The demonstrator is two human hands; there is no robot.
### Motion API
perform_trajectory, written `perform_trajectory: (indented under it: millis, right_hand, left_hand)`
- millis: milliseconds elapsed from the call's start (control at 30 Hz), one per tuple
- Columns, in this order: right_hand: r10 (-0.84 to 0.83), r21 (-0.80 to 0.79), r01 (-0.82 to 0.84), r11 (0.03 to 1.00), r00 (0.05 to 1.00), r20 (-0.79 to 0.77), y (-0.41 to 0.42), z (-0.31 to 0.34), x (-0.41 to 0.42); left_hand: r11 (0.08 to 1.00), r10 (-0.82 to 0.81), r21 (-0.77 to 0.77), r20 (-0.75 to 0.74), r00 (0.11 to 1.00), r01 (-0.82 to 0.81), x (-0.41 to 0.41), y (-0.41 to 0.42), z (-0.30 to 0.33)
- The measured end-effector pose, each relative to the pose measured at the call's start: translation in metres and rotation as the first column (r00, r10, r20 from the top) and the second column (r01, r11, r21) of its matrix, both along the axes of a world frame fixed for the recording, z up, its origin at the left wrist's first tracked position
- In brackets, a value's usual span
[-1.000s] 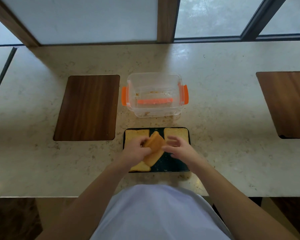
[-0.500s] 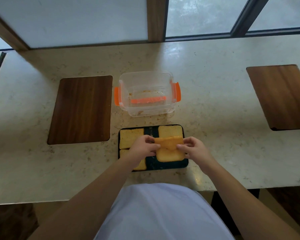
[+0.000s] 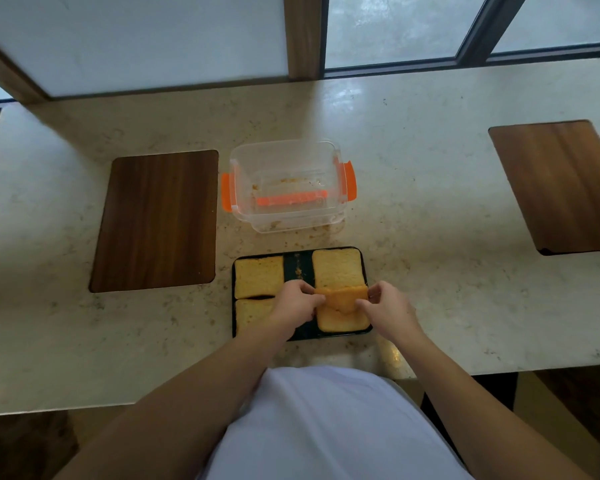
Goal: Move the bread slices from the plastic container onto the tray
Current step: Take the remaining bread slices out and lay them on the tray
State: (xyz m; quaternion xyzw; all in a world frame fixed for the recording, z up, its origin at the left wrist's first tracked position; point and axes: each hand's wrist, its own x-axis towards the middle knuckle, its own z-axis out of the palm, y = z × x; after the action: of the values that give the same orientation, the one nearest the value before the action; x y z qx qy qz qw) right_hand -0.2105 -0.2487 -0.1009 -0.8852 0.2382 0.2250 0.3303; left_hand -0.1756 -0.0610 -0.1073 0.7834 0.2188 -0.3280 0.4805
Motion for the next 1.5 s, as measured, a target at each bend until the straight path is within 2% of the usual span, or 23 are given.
perform_trajectory:
  millis: [167,267,367,500,600,733,1000,1167,1333,1400,1500]
  right_hand:
    - [0.063,-0.071,-0.062,0.996,0.998,0.010,0.000,0.006,0.002]
    - [0.169,-0.144,-0.160,0.976,0.984,0.051,0.001,0.009,0.004]
    - [0.271,-0.199,-0.260,0.945,0.962,0.030,0.001,0.009,0.006]
    - [0.301,-0.236,-0.292,0.927,0.954,0.002,0.001,0.008,0.008]
    - [0.331,-0.259,-0.327,0.909,0.943,-0.027,0.001,0.006,0.007]
    - [0.364,-0.278,-0.358,0.891,0.931,-0.030,0.002,0.007,0.006]
    - [0.391,-0.257,-0.381,0.888,0.920,-0.014,0.000,0.016,0.013]
    - [0.428,-0.217,-0.418,0.882,0.904,0.001,0.010,0.022,0.025]
    - [0.496,-0.205,-0.480,0.853,0.867,0.035,0.028,0.024,0.036]
    - [0.505,-0.177,-0.489,0.854,0.862,0.052,0.037,0.023,0.039]
    - [0.463,-0.022,-0.463,0.886,0.885,0.041,0.057,0.018,0.043]
  left_hand:
    - [1.000,0.003,0.006,0.001,1.000,-0.003,-0.001,0.000,-0.003]
    - [1.000,0.013,0.012,-0.004,1.000,-0.012,0.000,0.002,-0.003]
    - [1.000,0.003,0.014,-0.006,1.000,-0.003,0.002,0.002,-0.004]
    - [0.999,-0.022,0.044,0.000,1.000,0.022,0.004,-0.002,-0.007]
    - [0.985,-0.109,0.133,0.012,0.994,0.106,0.004,-0.004,-0.009]
    - [0.923,-0.276,0.285,0.024,0.961,0.258,0.003,-0.002,-0.007]
    - [0.881,-0.393,0.320,0.083,0.916,0.349,0.002,0.005,0.010]
    - [0.853,-0.421,0.401,0.153,0.894,0.333,0.003,0.023,0.012]
    - [0.835,-0.414,0.490,0.260,0.872,0.251,0.006,0.042,0.015]
    - [0.854,-0.356,0.483,0.277,0.893,0.191,0.003,0.051,0.015]
    - [0.892,-0.188,0.449,0.262,0.947,0.052,0.000,0.071,0.012]
